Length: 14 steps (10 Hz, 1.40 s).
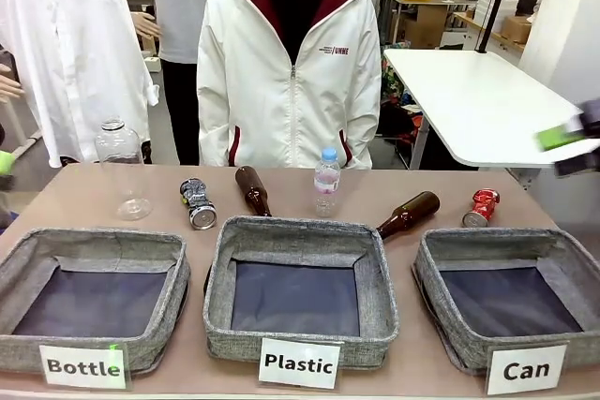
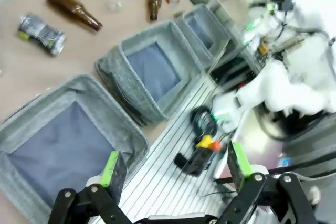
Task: Sort the can waste into the basket.
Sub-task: Pick up the can waste from the table and place it in the right Fabric basket.
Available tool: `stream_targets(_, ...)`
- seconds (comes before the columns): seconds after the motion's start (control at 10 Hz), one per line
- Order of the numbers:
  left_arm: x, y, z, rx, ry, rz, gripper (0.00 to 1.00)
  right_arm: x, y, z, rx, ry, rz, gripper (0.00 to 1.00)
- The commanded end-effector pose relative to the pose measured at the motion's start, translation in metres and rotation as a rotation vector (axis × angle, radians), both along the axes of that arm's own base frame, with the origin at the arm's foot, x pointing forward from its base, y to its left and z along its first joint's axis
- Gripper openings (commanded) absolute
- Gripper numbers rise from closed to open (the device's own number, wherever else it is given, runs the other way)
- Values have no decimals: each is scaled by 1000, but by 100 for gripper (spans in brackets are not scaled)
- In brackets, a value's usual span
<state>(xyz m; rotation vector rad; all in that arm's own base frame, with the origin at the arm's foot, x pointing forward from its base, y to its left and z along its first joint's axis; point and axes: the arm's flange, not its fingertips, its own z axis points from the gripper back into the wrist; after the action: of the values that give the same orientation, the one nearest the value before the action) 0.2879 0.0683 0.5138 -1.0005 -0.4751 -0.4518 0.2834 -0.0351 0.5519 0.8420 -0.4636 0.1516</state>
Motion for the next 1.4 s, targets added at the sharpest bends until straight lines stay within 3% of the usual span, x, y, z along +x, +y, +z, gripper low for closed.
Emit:
stream_targets(0.0,26,71,-35,-255,104,136,100,-39,-50,-87,213,9,-123,100)
stream_targets(0.3,22,128,-87,-592,131,283,100,-56,-122,-136,437,9,-318,100)
stream_targets(0.5,14,123,-109,-661,153,428,100,-62,-143,-157,445,21,-469,100)
stream_targets(0.6,13,108,-111,-665,114,421,100,-66,-142,-161,384,-78,-560,100)
stream_targets(0.7,12,142,-108,-646,169,400,100,-42,-206,-122,448,52,-439,100)
stream_targets(1.1,12,142,-108,-646,169,400,100,-40,-206,-132,442,62,-453,100)
stream_targets(1.3,12,142,-108,-646,169,400,100,-18,-152,-85,108,113,-503,100)
